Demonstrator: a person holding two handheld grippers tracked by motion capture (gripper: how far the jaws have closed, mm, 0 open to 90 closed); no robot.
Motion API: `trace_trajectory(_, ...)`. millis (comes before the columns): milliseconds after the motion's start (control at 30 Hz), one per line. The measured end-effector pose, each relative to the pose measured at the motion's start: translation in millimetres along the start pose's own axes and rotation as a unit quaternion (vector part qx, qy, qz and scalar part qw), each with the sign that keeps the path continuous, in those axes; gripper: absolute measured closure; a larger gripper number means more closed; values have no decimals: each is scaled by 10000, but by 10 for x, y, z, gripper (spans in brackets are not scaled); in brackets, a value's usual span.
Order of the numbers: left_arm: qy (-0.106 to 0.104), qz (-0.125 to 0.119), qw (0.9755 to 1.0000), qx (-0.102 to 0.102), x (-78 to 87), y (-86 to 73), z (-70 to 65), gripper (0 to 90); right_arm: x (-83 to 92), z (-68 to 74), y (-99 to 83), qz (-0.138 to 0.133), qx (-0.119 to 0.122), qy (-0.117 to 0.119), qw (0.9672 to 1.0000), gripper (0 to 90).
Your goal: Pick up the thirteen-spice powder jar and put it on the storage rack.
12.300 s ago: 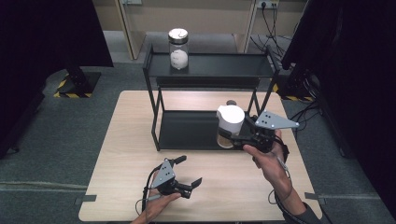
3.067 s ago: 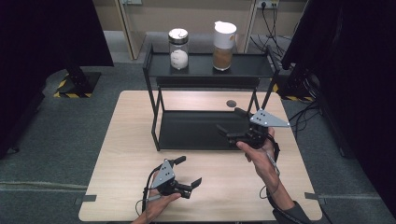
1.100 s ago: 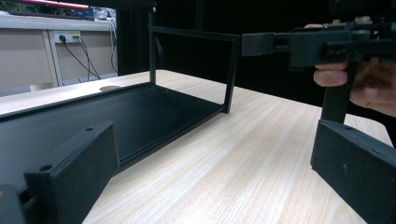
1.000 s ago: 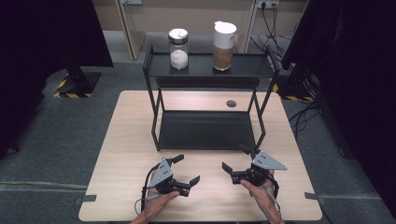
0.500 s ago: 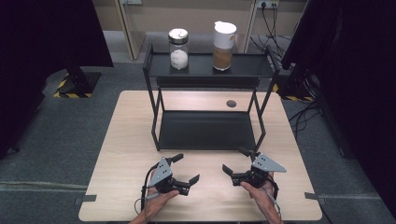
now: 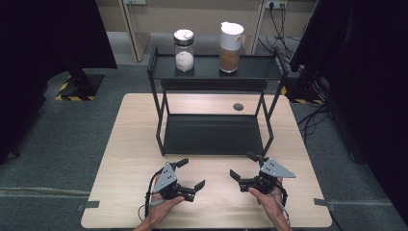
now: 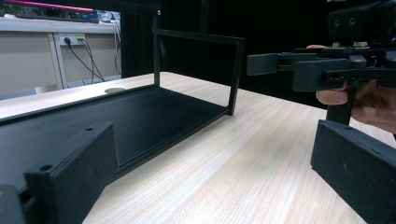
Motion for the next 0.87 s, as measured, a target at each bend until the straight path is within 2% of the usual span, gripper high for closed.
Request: trace_trajectory(867, 42, 0, 10000, 22, -2, -5, 7, 5, 8, -34, -31, -40, -108, -28, 9999, 15)
Point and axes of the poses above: each handheld gripper's, and its own axes: x roughly backward along the jaws, y roughly out of its top, z roughly to its left, the point moved 3 cm from there along -x, roughly forward along the jaws, and after that the axes turned 1 degree about z, right-handed, at the moved point
